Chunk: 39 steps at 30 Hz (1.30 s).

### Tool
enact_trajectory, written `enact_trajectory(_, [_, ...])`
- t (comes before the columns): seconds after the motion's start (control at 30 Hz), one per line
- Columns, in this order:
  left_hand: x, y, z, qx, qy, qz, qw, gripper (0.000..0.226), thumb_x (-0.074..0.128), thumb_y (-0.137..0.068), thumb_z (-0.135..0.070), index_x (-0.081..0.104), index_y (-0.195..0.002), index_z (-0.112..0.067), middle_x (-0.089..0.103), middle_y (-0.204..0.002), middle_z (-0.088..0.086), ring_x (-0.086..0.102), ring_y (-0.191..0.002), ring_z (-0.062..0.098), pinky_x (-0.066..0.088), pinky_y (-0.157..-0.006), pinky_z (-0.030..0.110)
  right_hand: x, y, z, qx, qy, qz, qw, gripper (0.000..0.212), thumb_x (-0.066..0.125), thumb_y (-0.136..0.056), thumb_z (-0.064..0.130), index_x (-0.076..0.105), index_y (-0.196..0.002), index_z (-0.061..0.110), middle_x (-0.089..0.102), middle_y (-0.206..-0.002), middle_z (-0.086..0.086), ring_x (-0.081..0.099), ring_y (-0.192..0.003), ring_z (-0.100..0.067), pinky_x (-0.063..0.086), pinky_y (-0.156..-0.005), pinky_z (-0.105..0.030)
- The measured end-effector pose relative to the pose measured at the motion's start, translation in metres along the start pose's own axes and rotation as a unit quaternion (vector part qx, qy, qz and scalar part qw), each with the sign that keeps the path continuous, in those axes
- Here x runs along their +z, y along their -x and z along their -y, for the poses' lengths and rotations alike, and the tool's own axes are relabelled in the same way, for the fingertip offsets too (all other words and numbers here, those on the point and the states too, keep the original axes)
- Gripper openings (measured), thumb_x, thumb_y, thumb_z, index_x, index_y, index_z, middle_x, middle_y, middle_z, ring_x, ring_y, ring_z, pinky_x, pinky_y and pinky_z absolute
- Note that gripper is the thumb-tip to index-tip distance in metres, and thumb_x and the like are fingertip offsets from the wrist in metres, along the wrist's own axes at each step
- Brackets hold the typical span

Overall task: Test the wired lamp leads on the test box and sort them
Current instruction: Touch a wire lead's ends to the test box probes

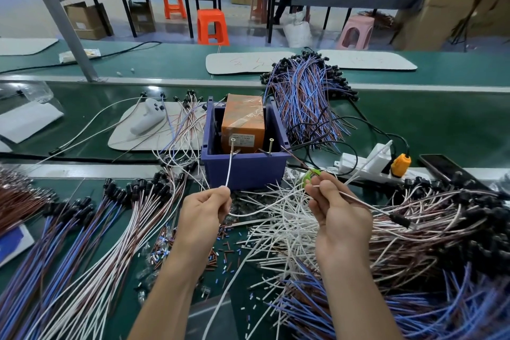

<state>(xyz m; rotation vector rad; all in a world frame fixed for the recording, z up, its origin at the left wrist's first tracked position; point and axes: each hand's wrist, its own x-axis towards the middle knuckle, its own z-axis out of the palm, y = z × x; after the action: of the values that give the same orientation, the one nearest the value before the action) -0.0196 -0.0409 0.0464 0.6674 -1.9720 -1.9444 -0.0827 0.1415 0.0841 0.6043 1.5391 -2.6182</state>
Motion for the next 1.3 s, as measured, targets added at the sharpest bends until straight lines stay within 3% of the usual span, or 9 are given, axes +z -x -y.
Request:
enact_trajectory(0.5, [-0.001,0.006,-0.009,0.007,0.001,-0.008,1.0,0.051,0.056,-0.103,-0.024,0.054,-0.052,-0.02,0.044,-0.063,0.007,0.036,-0.063,0.019,0.034,-0.067,0.033,-0.002,0.002,-0.001,-0.001,0.017,0.025,1.0,0.015,0.059,-0.098,0.0,0.074,-0.102,0.0,0.078,-0.081,-0.007,0.073,-0.066,-0.013,0.056,-0.056,-0.018])
enact_trajectory(0.6, [-0.003,0.011,-0.01,0.02,0.013,-0.007,1.0,0.052,0.055,-0.103,-0.025,0.058,-0.052,-0.017,0.05,-0.061,0.005,0.041,-0.056,0.012,0.04,-0.068,0.028,-0.008,0.007,0.007,-0.027,0.048,0.054,0.997,0.019,0.057,-0.099,-0.002,0.074,-0.094,0.003,0.075,-0.077,-0.008,0.07,-0.061,-0.014,0.055,-0.055,-0.019])
enact_trajectory(0.7, [-0.006,0.014,-0.008,0.017,0.034,-0.007,0.999,0.041,0.061,-0.1,-0.024,0.074,-0.063,-0.012,0.057,-0.058,0.008,0.046,-0.05,0.008,0.045,-0.054,0.016,-0.02,0.012,0.022,-0.03,0.127,0.128,0.983,0.023,0.053,-0.101,-0.001,0.072,-0.088,0.002,0.073,-0.075,-0.012,0.067,-0.058,-0.017,0.053,-0.051,-0.022])
enact_trajectory(0.87, [0.004,0.021,-0.005,-0.014,0.034,0.025,0.999,0.02,0.072,-0.093,-0.015,0.082,-0.075,-0.017,0.066,-0.056,0.009,0.052,-0.045,0.011,0.045,-0.046,0.016,-0.064,0.013,0.055,-0.001,0.213,0.175,0.961,0.04,0.046,-0.108,0.016,0.071,-0.079,0.002,0.072,-0.076,-0.025,0.063,-0.048,-0.021,0.047,-0.04,-0.025])
enact_trajectory(0.93, [0.012,0.026,-0.003,-0.031,0.013,0.046,0.998,0.021,0.074,-0.091,-0.012,0.081,-0.072,-0.017,0.07,-0.059,0.012,0.056,-0.045,0.013,0.049,-0.048,0.02,-0.087,0.013,0.066,-0.01,0.267,0.156,0.951,0.049,0.044,-0.109,0.021,0.072,-0.073,0.005,0.072,-0.076,-0.026,0.063,-0.046,-0.022,0.046,-0.039,-0.025])
enact_trajectory(1.03, [0.024,0.033,0.002,-0.03,-0.048,0.066,0.996,0.029,0.074,-0.091,-0.014,0.078,-0.062,-0.015,0.07,-0.059,0.01,0.057,-0.048,0.014,0.05,-0.051,0.022,-0.118,0.018,0.077,-0.023,0.354,0.122,0.927,0.051,0.041,-0.11,0.026,0.07,-0.079,-0.001,0.074,-0.074,-0.022,0.066,-0.05,-0.023,0.043,-0.04,-0.023])
enact_trajectory(1.1, [0.031,0.039,0.003,-0.029,-0.079,0.08,0.993,0.027,0.076,-0.09,-0.016,0.079,-0.063,-0.015,0.071,-0.061,0.009,0.057,-0.05,0.014,0.05,-0.054,0.023,-0.135,0.025,0.082,-0.011,0.373,0.118,0.92,0.053,0.04,-0.111,0.029,0.069,-0.081,-0.003,0.075,-0.075,-0.021,0.066,-0.052,-0.024,0.043,-0.042,-0.023])
enact_trajectory(1.2, [0.04,0.046,0.005,-0.043,-0.092,0.094,0.99,0.02,0.078,-0.087,-0.018,0.081,-0.068,-0.016,0.073,-0.064,0.01,0.059,-0.056,0.02,0.05,-0.068,0.037,-0.152,0.034,0.087,0.006,0.396,0.124,0.91,0.055,0.037,-0.112,0.029,0.069,-0.081,-0.004,0.074,-0.074,-0.022,0.066,-0.053,-0.023,0.042,-0.043,-0.024])
enact_trajectory(1.3, [0.049,0.053,0.004,-0.049,-0.078,0.094,0.991,0.018,0.079,-0.087,-0.017,0.082,-0.069,-0.019,0.072,-0.062,0.008,0.058,-0.052,0.015,0.049,-0.068,0.037,-0.156,0.026,0.094,0.005,0.406,0.116,0.907,0.051,0.038,-0.112,0.025,0.066,-0.081,-0.005,0.072,-0.075,-0.027,0.066,-0.05,-0.023,0.041,-0.039,-0.024])
